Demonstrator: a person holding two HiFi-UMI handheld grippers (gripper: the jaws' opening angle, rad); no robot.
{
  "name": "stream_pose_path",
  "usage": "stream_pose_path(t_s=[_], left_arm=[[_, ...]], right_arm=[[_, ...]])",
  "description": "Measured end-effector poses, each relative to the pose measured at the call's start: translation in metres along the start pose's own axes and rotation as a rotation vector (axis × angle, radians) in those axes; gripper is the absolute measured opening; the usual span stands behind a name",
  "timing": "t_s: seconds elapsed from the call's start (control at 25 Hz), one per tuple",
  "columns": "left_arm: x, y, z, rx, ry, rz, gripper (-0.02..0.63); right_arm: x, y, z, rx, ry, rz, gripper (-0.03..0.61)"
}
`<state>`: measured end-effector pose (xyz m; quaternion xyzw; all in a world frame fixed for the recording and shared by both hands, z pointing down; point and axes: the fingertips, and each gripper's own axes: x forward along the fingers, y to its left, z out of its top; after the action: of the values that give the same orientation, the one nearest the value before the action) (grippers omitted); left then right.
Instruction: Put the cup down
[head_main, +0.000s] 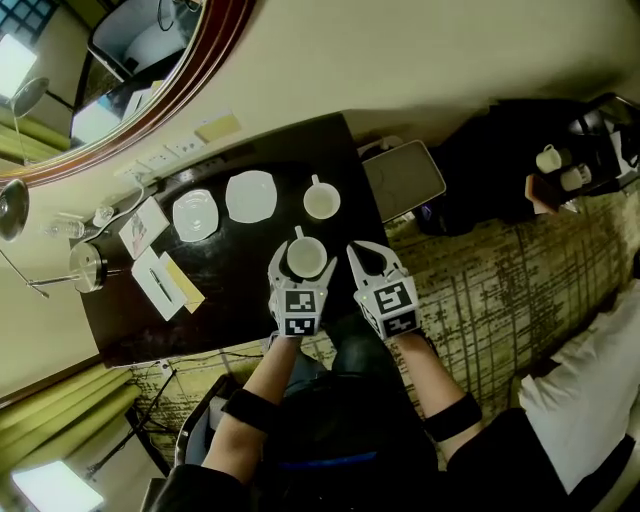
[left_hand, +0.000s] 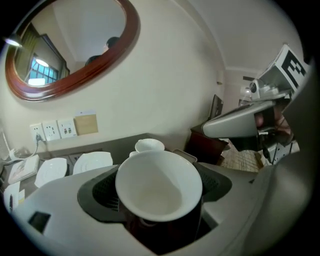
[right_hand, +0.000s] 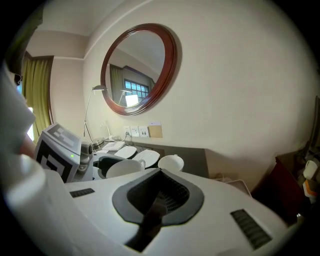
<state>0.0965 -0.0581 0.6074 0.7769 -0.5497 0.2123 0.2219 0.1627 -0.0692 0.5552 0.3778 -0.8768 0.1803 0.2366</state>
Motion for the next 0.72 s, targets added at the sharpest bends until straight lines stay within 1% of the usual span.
stream_pose_path(t_s=[0.12,0.16,0.28,0.36,0.6,0.72], left_arm=[[0.014,-0.024,-0.009,0.000,0.012,-0.048,0.430],[0.019,-0.029,-0.011,0.004,0.014,-0.053,0.430],[0.030,-0.039,-0.017,0.019,0.023,-0.041,0.430],[0.038,-0.046,-0.023,0.040,0.031,-0.055,0.430],[0.051,-0.055,-0.032,0.046,0.016,-0.066,0.430],[0.053,-0.059,-0.035,0.030,0.002,-0.065,0.430]], right_arm=[[-0.005,-0.018,-0.005,0.006,0.010,-0.010,0.006],[-0.006,-0.024,-0.008,0.004,0.009,-0.015,0.006],[-0.008,-0.040,-0.016,-0.008,0.003,-0.022,0.006],[-0.013,-0.045,-0.013,0.002,0.015,-0.027,0.006],[-0.015,-0.059,-0.023,0.007,0.014,-0.033,0.006],[-0.016,-0.063,-0.026,0.006,0.017,-0.030,0.006]])
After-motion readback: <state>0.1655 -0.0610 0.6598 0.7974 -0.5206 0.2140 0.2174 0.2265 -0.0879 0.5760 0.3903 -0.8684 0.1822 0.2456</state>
